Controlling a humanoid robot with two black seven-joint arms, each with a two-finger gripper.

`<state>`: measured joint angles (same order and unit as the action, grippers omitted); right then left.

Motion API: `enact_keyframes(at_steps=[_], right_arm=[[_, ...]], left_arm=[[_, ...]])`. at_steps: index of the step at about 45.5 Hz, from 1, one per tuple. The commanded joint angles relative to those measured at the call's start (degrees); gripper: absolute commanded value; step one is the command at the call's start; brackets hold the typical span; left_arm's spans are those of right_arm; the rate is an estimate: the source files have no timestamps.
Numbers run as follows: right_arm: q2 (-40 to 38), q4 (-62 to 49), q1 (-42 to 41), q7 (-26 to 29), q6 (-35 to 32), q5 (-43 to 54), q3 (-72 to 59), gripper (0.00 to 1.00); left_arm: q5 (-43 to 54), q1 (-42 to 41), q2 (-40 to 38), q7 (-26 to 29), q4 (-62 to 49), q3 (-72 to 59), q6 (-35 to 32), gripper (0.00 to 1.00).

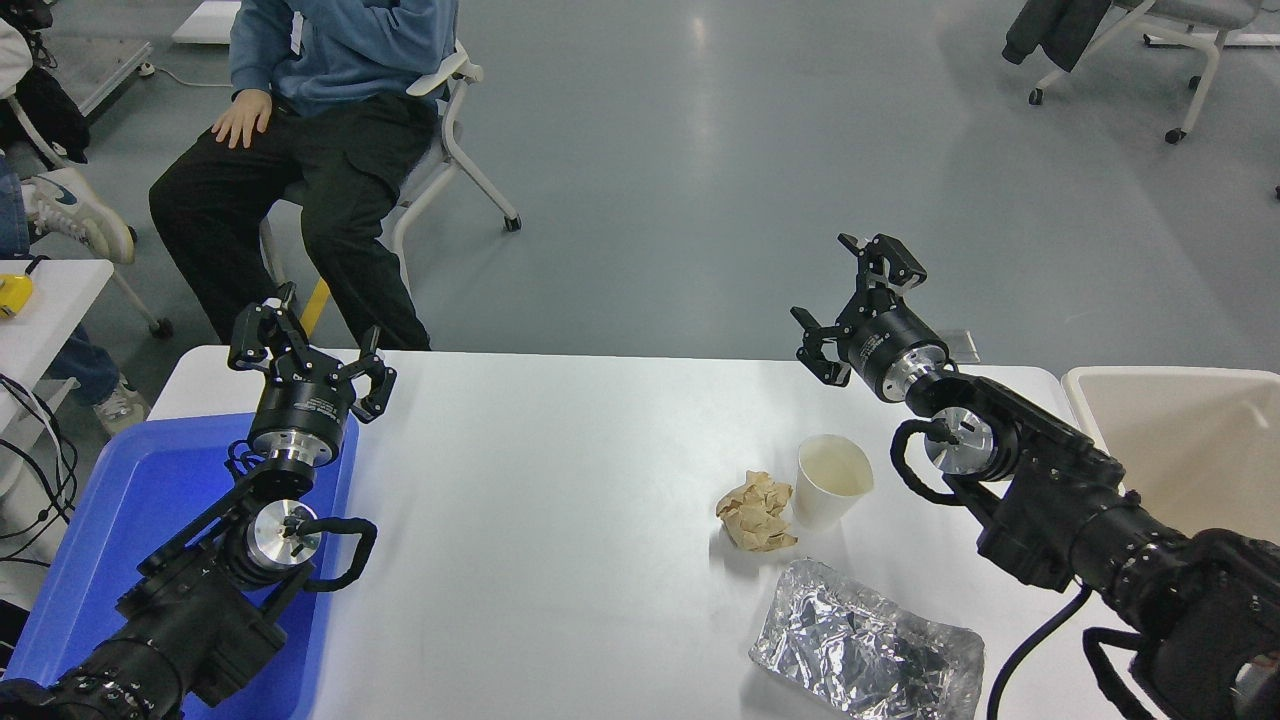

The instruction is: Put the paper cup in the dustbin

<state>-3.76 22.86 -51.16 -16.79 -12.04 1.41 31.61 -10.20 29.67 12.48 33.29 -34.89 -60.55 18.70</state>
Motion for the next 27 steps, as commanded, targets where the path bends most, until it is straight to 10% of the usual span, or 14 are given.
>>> enact_keyframes(at_steps=[1, 27], right_arm=[[0.42, 0.0, 0.19, 0.0, -0.09, 0.0, 0.03, 1.0], [1.56, 1.93, 0.45, 0.0, -0.35, 0.79, -0.32, 1.0]], left_arm=[[0.0, 0.04, 0.0, -0.06, 0.0, 0.17, 0.02, 1.0], [0.0, 0.04, 0.09, 0.02, 0.0, 0.35, 0.02, 1.0]])
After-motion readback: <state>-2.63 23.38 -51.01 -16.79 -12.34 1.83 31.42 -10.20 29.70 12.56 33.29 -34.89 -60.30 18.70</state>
